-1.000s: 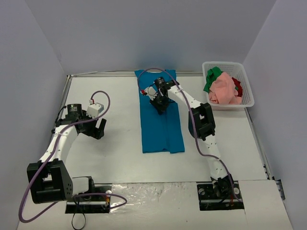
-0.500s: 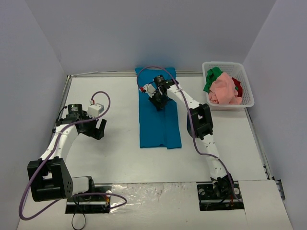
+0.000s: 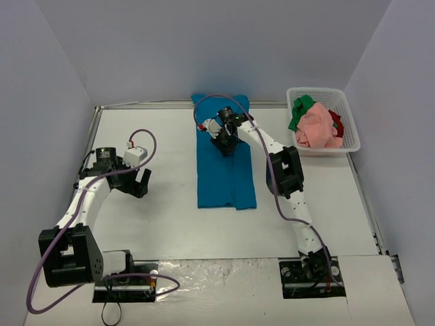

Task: Fold and stack the t-shirts
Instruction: Rotate the tshirt 90 degrees, then grab the bottom of the folded rectangular tshirt with both arms

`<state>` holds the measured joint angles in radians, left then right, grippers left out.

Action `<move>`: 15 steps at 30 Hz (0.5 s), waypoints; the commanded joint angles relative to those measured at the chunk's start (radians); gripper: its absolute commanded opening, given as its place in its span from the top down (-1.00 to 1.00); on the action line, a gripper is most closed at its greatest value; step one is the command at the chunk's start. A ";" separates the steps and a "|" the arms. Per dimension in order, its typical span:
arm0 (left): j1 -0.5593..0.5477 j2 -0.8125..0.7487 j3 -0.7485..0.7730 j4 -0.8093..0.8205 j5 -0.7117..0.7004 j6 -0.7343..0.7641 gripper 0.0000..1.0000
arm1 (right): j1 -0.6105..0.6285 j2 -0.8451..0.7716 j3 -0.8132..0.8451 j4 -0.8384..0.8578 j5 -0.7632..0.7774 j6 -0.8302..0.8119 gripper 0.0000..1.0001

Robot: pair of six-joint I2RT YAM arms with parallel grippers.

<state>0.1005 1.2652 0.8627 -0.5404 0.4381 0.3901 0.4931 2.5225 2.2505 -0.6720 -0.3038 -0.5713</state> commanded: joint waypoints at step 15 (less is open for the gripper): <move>-0.077 -0.197 0.159 -0.110 -0.084 0.095 -0.91 | -0.020 -0.520 -0.328 -0.094 0.028 0.030 -1.00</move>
<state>0.0711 1.1080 0.9451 -0.5903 0.3935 0.4324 0.4908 2.1330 1.9820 -0.7177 -0.2676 -0.5564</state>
